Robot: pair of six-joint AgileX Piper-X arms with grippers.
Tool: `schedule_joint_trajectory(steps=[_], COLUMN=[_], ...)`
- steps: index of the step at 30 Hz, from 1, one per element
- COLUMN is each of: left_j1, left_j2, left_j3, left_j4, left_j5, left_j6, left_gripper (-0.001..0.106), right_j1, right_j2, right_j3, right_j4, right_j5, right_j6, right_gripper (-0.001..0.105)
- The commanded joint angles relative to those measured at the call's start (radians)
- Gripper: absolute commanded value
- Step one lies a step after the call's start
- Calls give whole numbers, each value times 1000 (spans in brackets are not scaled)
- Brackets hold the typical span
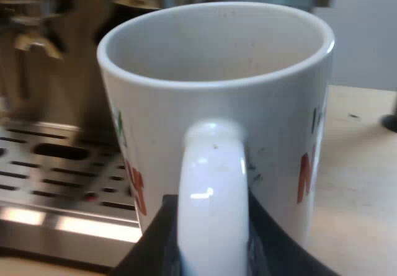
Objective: Remove mug from coffee machine
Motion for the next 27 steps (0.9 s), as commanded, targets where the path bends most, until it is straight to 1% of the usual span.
schedule_joint_trajectory(steps=[1, 3, 6, 7, 9, 11, 13, 17, 21, 22, 23, 25, 27], left_j1=[-19, -19, -22, -21, -21, -21, -21, -21, -21, -21, -21, -21, -21], left_j2=[22, 36, 49, 54, 59, 59, 59, 62, 68, 71, 73, 79, 83], left_j3=[-7, -7, -7, -7, -7, -7, -7, -7, -7, -7, -7, -7, -7], left_j4=[-40, -60, -81, -91, -105, -104, -104, -104, -104, -104, -104, -104, -104], left_j5=[8, 11, 11, 11, 11, 11, 11, 9, 9, 9, 9, 6, 7], left_j6=[-7, -7, -7, -7, -7, -7, -7, -7, -7, -7, -7, -7, -7], left_gripper=[87, 87, 87, 87, 87, 87, 87, 87, 87, 87, 87, 87, 87], right_j1=[1, -5, -31, -78, -121, -172, -236, -334, -448, -482, -500, -571, -618], right_j2=[-14, -14, -14, -14, -14, -14, -14, -14, -14, -11, -8, 1, 12], right_j3=[-11, -8, 1, 9, 12, 11, 11, 11, 17, 24, 27, 43, 54], right_j4=[-4, 2, 2, 2, 2, 2, 2, 2, 2, 2, 2, 2, 2], right_j5=[101, 121, 121, 117, 98, 48, -28, -101, -227, -278, -293, -387, -438], right_j6=[-9, -6, 15, 52, 74, 74, 74, 74, 74, 74, 74, 74, 74], right_gripper=[0, 0, 0, 0, 0, 0, 0, 0, 0, 0, 0, 0, 0])
